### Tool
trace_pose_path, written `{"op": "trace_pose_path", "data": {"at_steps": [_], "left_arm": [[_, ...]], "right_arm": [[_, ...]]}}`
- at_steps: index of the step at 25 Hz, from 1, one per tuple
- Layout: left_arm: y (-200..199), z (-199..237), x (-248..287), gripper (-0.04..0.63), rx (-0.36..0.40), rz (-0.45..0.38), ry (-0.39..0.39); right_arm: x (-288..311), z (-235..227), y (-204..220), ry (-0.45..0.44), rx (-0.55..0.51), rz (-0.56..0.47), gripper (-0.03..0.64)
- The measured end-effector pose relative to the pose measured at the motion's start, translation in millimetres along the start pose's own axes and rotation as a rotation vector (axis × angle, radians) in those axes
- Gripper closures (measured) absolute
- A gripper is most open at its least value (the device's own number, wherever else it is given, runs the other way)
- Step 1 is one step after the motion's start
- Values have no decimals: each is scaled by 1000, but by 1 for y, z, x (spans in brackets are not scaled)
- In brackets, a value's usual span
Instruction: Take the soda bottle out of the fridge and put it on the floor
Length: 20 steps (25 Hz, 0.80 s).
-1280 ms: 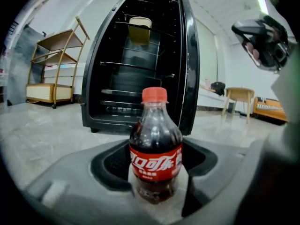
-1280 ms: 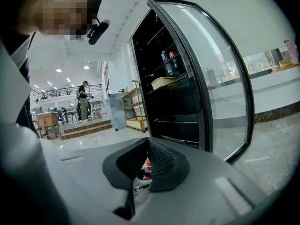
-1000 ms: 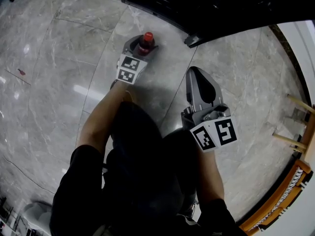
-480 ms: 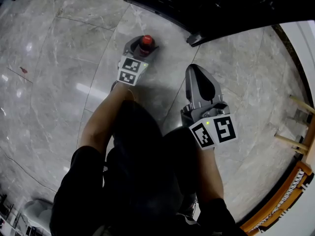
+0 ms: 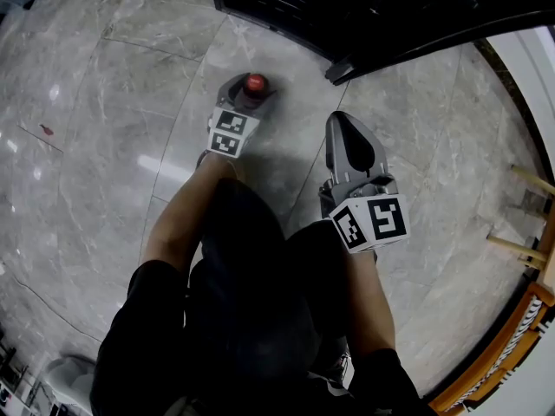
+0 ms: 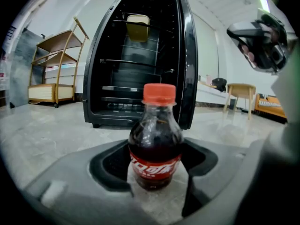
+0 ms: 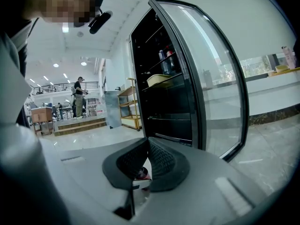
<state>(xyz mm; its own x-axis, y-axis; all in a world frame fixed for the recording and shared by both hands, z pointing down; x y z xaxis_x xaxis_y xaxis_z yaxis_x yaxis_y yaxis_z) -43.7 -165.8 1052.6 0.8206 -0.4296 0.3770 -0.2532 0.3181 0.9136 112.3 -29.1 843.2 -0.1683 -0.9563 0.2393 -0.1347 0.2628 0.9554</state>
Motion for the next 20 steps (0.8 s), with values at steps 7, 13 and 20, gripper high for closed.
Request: {"op": "trace_pose_path", "data": {"at_steps": [7,13,20], "left_arm": [[-5,-6,-1,273,-14,9,-6],[-17,-5,-12,247,-23,-14,-18],[-39,-16,-36,233,-11,-25,3]], "right_arm": [[1,-1,2,0,-17,13,617],[2,0,-1,-3,-14,0,615],[2,1,-7,19,1,-20,615]]}}
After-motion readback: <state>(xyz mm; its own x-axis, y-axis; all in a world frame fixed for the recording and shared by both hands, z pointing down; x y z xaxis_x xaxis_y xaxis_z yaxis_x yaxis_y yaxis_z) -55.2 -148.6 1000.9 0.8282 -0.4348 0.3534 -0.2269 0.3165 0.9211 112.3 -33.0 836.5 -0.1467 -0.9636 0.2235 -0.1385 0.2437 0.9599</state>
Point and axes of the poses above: the fingertips, and each gripper's own axes: x forward along the fingers, z to its left, y out of its underside, the point moved 8 cm from there along -x, backward along the fingers, and after that the axes turned 9 degrees about y, right-handed, at the moved point
